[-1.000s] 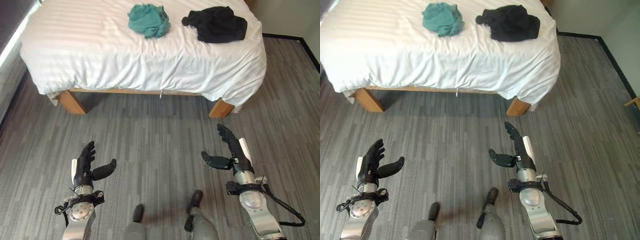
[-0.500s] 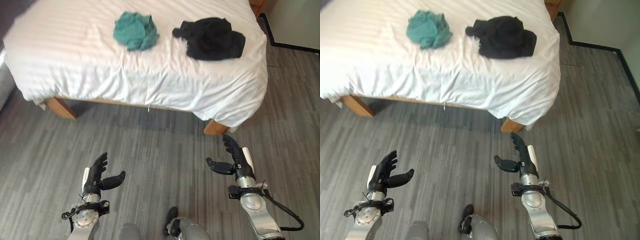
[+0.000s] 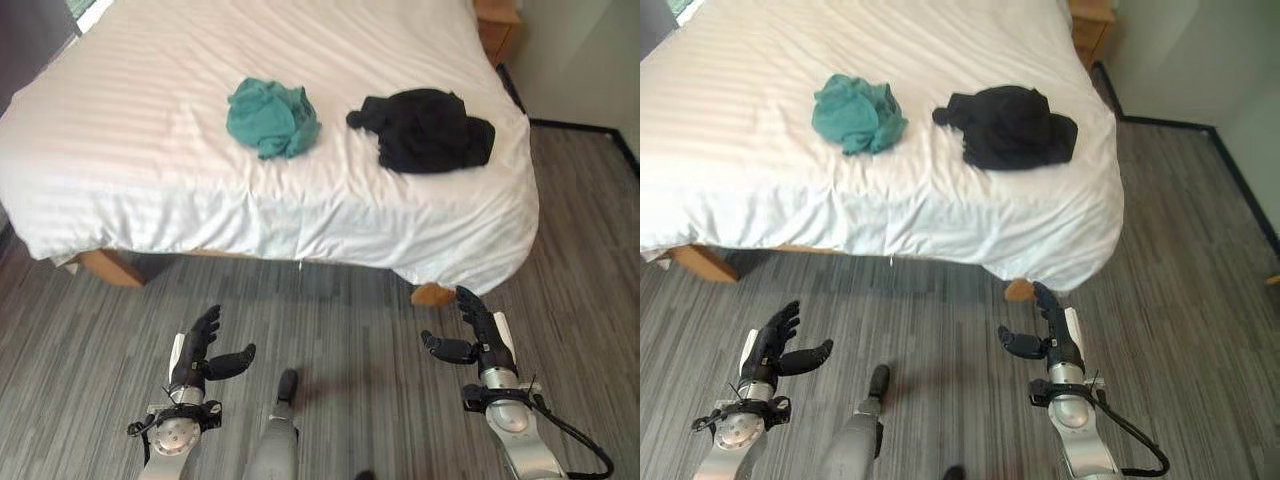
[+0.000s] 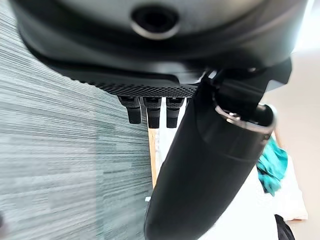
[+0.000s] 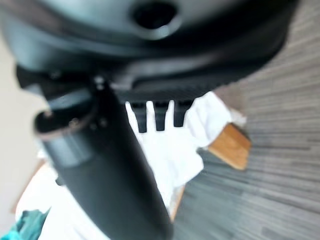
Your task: Pick up bed clothes into laundry basket.
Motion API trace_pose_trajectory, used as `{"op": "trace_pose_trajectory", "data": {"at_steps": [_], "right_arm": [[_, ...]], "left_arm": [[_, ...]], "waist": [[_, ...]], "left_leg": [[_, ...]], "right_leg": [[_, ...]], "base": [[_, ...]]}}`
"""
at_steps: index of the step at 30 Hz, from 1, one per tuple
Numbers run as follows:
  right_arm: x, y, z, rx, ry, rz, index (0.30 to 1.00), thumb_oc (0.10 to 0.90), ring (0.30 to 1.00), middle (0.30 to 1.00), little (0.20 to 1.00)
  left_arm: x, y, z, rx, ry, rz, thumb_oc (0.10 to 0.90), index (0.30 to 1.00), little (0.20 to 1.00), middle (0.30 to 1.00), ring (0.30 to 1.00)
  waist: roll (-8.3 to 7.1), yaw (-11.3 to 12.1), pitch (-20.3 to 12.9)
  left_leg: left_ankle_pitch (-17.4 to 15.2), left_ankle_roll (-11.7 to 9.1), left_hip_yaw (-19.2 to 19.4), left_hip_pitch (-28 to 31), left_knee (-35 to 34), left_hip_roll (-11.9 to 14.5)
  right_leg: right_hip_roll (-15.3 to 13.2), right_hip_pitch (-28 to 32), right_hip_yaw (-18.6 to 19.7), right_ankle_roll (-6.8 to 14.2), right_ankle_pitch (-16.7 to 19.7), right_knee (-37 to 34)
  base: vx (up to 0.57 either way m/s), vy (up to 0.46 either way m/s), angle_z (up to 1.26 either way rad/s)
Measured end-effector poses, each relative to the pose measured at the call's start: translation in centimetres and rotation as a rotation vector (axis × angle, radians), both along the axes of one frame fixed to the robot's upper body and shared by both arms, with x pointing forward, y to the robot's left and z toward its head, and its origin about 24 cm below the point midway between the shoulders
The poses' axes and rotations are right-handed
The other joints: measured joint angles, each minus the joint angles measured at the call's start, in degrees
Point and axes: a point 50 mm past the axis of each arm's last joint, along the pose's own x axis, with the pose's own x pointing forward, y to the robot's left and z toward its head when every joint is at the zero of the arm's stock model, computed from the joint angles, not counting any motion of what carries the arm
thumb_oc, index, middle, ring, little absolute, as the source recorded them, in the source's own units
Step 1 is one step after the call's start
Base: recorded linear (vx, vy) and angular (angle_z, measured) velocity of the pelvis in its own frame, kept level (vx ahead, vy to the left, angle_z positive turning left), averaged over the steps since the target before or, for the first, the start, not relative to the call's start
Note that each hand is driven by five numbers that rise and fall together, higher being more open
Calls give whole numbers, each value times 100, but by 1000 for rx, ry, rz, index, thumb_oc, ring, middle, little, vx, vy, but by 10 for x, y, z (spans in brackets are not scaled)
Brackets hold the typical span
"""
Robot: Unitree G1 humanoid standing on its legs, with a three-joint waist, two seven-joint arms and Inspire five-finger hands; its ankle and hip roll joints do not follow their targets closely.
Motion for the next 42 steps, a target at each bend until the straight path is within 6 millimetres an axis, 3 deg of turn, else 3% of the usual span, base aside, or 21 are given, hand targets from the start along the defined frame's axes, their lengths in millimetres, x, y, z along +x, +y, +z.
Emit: {"op": "trace_pose_trajectory", "data": {"at_steps": [1,3,4,5,7,8,10,11,12,16,17,19,20,21,25,29,33,38,39,40,42], "right_arm": [[-2,-3,4,-5,-28,-36,900,800,900,900,900],[1,-5,12,-87,-55,-53,900,800,900,900,900],[2,-6,15,-118,-62,-66,900,800,900,900,900],[2,-12,23,-159,-95,-106,900,800,900,900,900],[10,-24,44,-239,-170,-176,900,800,900,900,900],[13,-29,53,-254,-218,-224,900,800,900,900,900],[25,-32,71,-262,-293,-266,900,800,900,900,900],[37,-32,89,-291,-349,-250,900,800,900,900,900],[41,-32,96,-308,-368,-239,900,800,900,900,900],[72,-38,137,-491,-435,-157,900,800,900,900,900],[79,-41,147,-524,-441,-154,900,800,900,900,900],[93,-45,158,-553,-434,-163,900,800,900,900,900],[99,-49,161,-593,-412,-163,900,800,900,900,900],[113,-51,163,-640,-358,-147,900,800,900,900,900],[136,-54,167,-642,-258,-140,900,800,900,900,900],[150,-65,180,-744,-167,-161,900,800,900,900,900],[149,-92,183,-800,-43,-248,900,800,900,900,900],[147,-107,192,-787,-5,-323,900,800,900,900,900],[146,-110,192,-780,5,-336,361,441,361,361,361],[146,-111,196,-781,11,-348,300,400,300,300,300],[147,-113,206,-775,16,-360,300,400,300,300,300]], "left_arm": [[3,0,4,9,-15,-7,800,900,900,900,900],[7,7,12,48,-41,-5,800,900,900,900,900],[6,9,13,67,-39,-9,800,900,900,900,900],[7,12,18,91,-51,-14,800,900,900,900,900],[7,16,20,111,-59,-6,800,900,900,900,900],[8,17,21,116,-62,0,800,900,900,900,900],[4,21,17,121,-42,21,800,900,900,900,900],[-3,20,10,109,-13,34,800,900,900,900,900],[-3,22,11,104,-16,41,800,900,900,900,900],[-13,20,-4,54,49,47,800,900,900,900,900],[-15,22,-8,53,69,42,800,900,900,900,900],[-24,29,-12,72,107,46,800,900,900,900,900],[-24,33,-10,87,109,42,800,900,900,900,900],[-29,37,-14,91,130,63,800,900,900,900,900],[-44,41,-23,71,178,90,800,900,900,900,900],[-41,34,-24,51,174,78,800,900,900,900,900],[-21,25,-23,28,134,44,800,900,900,900,900],[-10,28,-31,26,151,61,800,900,900,900,900],[-13,31,-38,26,185,74,800,900,900,900,900],[-15,32,-44,28,215,81,800,900,900,900,900],[-24,35,-58,7,283,122,800,900,900,900,900]], "waist": [[-2,-3,6],[-39,-41,34],[-59,-19,42],[-66,-64,45],[-61,-132,62],[-117,-116,53],[-191,-73,81],[-161,-45,98],[-158,-55,99],[-293,70,120],[-400,82,127],[-686,133,102],[-836,163,104],[-852,241,100],[-849,646,107],[-815,689,124],[-562,870,291],[-352,971,403],[-332,989,416],[-307,986,435],[-301,972,437]], "left_leg": [[70,96,5,204,-183,-95],[-61,319,144,598,-382,-141],[-74,335,165,759,-449,-156],[-134,418,171,1050,-602,-174],[-210,516,167,1231,-627,-133],[-237,555,170,1328,-672,-123],[-343,700,173,1397,-584,-108],[-343,699,161,1458,-630,-1],[-356,679,153,1460,-628,60],[-374,615,-117,1500,-685,274],[-401,575,-221,1485,-720,221],[-401,469,-352,1499,-795,55],[-385,352,-396,1509,-804,-13],[-422,168,-456,1500,-772,92],[-572,-190,-531,1247,-601,421],[-499,-367,-880,754,-618,527],[-432,-463,-1190,434,-671,500],[-402,-506,-1430,77,-674,435],[-402,-507,-1438,-27,-671,421],[-401,-508,-1444,-90,-672,413],[-400,-507,-1434,-189,-669,390]], "right_leg": [[-151,-40,8,62,-78,159],[-254,-150,167,301,253,638],[-324,-138,180,362,277,849],[-390,-193,201,442,316,1209],[-433,-479,314,646,757,2098],[-486,-643,326,740,683,2298],[-639,-802,133,671,729,2276],[-615,-962,-169,712,677,2116],[-584,-967,-176,722,668,1886],[202,-1009,-130,665,772,-253],[308,-1083,-164,619,917,-620],[259,-1296,-192,580,936,-672],[200,-1306,-254,405,1082,-673],[286,-1289,-382,331,1138,-673],[549,-1353,-725,293,1200,-632],[702,-1694,-1095,76,1277,-627],[712,-1834,-1231,-194,1219,-627],[681,-2060,-1425,-252,1187,-626],[672,-2144,-1426,-252,1187,-626],[666,-2195,-1424,-251,1188,-627],[643,-2304,-1418,-251,1188,-627]], "base": [[234,335,1],[177,278,-23],[185,332,-21],[147,303,-9],[96,267,0],[116,203,-7],[154,85,-28],[279,31,-29],[381,17,-13],[332,-6,20],[278,-53,62],[197,-66,70],[153,-37,64],[211,-46,41],[126,-44,20],[22,-44,39],[-4,-37,52],[-3,-40,31],[-30,-36,18],[-11,-44,11],[1,-14,2]]}}
